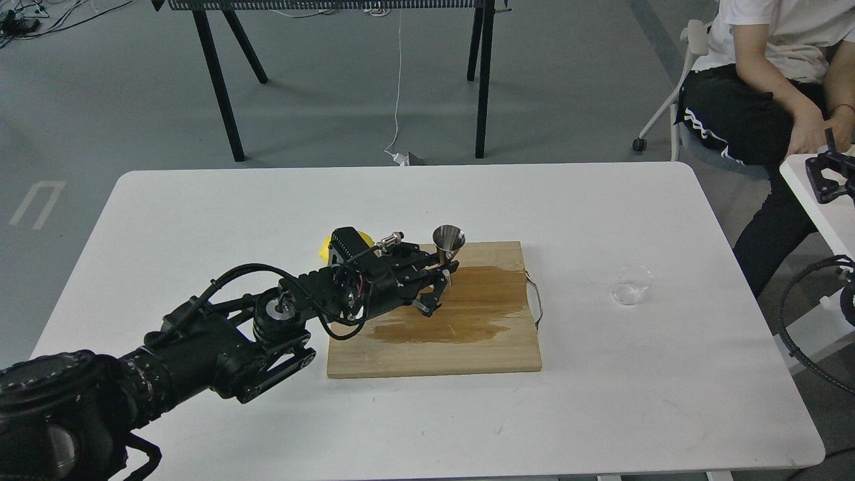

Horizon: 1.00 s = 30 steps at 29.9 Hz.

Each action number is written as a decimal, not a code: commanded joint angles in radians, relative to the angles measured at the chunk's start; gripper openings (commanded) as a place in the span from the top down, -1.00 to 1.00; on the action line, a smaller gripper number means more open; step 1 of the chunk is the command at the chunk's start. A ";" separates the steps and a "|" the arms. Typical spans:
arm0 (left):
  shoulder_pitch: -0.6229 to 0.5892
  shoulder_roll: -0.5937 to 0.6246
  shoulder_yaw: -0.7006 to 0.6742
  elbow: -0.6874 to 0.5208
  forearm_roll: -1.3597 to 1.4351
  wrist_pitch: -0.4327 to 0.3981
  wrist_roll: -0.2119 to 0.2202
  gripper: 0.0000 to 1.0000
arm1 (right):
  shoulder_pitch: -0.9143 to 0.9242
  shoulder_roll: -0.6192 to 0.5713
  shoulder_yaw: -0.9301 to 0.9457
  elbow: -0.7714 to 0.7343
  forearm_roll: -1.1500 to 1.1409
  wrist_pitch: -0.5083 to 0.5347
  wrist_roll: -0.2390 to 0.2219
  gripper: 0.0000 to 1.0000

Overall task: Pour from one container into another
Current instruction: 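Lower the jigger onto the wooden board and open the left gripper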

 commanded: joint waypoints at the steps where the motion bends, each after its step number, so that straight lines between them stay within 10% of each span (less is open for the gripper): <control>1: -0.004 -0.033 0.007 0.039 0.000 0.000 0.001 0.84 | 0.000 -0.005 0.000 0.000 -0.001 0.000 0.000 -1.00; 30: -0.006 -0.056 0.027 0.039 0.000 0.000 0.007 0.34 | 0.000 -0.007 0.002 -0.009 -0.001 0.000 0.001 -1.00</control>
